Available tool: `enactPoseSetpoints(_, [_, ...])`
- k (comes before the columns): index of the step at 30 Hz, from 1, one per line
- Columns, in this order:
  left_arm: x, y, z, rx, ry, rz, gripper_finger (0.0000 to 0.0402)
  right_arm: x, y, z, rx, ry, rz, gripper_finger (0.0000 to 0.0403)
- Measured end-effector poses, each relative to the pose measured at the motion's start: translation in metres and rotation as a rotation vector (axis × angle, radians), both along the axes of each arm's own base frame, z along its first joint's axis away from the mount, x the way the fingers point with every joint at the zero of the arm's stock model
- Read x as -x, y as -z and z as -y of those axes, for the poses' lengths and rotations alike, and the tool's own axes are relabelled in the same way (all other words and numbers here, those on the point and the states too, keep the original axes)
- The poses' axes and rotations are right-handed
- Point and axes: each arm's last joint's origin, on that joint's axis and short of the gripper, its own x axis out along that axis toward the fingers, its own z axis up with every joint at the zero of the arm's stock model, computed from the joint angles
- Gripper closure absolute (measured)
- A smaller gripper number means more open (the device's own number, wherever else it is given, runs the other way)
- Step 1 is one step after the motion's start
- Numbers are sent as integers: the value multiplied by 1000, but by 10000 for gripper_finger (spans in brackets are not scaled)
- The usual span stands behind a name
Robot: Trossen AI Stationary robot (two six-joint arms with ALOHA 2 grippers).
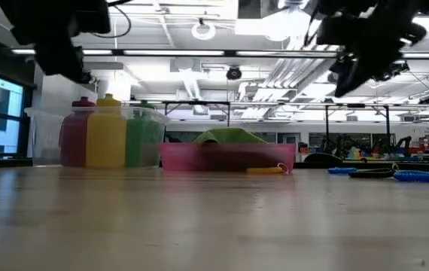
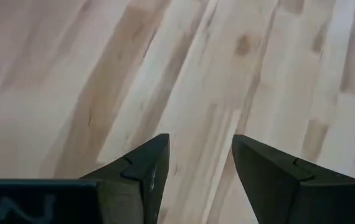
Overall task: Pick & Place Sports Items
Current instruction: Put the black spring keychain into the bottom transparent bin
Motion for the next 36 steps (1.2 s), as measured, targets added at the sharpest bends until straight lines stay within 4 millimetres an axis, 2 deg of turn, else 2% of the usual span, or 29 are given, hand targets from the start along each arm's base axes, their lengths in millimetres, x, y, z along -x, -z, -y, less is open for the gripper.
enactPoseSetpoints(6, [-7,-6,-7,11,-37,91,258,8,6,0,101,-174,-124,198])
enactPoseSetpoints(12, [-13,-12,-13,18,-65,174,258,9,10,7,142,-275,-169,198])
enactPoseSetpoints(17, [-17,-17,-16,23,-81,241,258,6,18,15,92,-293,-202,198])
enactPoseSetpoints(25, [-19,-20,-16,32,-87,273,258,-3,44,29,7,-314,-336,198])
enactPoseSetpoints(31, [-19,-20,-16,35,-90,273,258,-10,61,33,-53,-326,-407,198])
enactPoseSetpoints(36, [-19,-20,-16,35,-90,272,258,-14,67,35,-59,-299,-420,198])
